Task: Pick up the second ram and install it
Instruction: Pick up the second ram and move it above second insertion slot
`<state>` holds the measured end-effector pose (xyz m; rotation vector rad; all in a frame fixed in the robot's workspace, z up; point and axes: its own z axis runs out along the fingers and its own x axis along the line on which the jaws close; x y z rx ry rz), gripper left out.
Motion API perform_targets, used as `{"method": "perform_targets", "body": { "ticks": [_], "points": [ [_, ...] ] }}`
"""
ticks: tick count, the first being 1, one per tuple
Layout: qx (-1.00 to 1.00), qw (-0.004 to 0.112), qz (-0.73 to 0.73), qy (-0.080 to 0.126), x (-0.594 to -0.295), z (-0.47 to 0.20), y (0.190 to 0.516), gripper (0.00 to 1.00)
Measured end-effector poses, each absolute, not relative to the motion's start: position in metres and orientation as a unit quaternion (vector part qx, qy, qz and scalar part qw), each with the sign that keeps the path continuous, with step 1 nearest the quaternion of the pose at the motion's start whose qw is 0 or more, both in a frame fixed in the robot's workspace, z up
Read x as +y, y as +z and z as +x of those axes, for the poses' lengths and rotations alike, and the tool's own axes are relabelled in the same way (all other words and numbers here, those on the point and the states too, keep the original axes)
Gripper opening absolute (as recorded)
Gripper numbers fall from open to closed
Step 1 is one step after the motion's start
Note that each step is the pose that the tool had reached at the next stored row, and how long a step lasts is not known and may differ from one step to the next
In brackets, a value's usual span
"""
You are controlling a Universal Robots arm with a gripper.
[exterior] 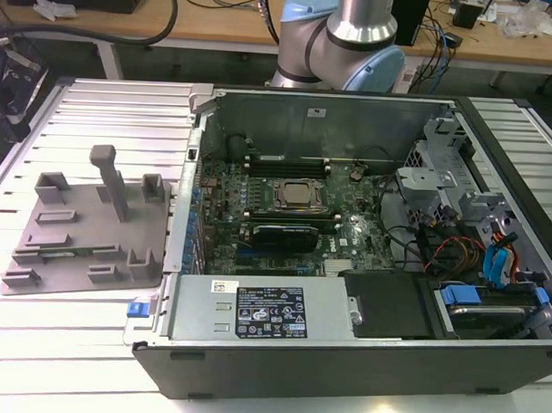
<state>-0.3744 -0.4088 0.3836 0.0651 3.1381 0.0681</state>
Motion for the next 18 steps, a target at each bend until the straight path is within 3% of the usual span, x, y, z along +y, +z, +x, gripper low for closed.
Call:
{"method": "perform_targets", "body": {
  "ticks": [18],
  "points": [
    [0.966,-0.005,-0.256,0.021,-0.4088,-0.3744,0.3836,0.08]
  ]
}}
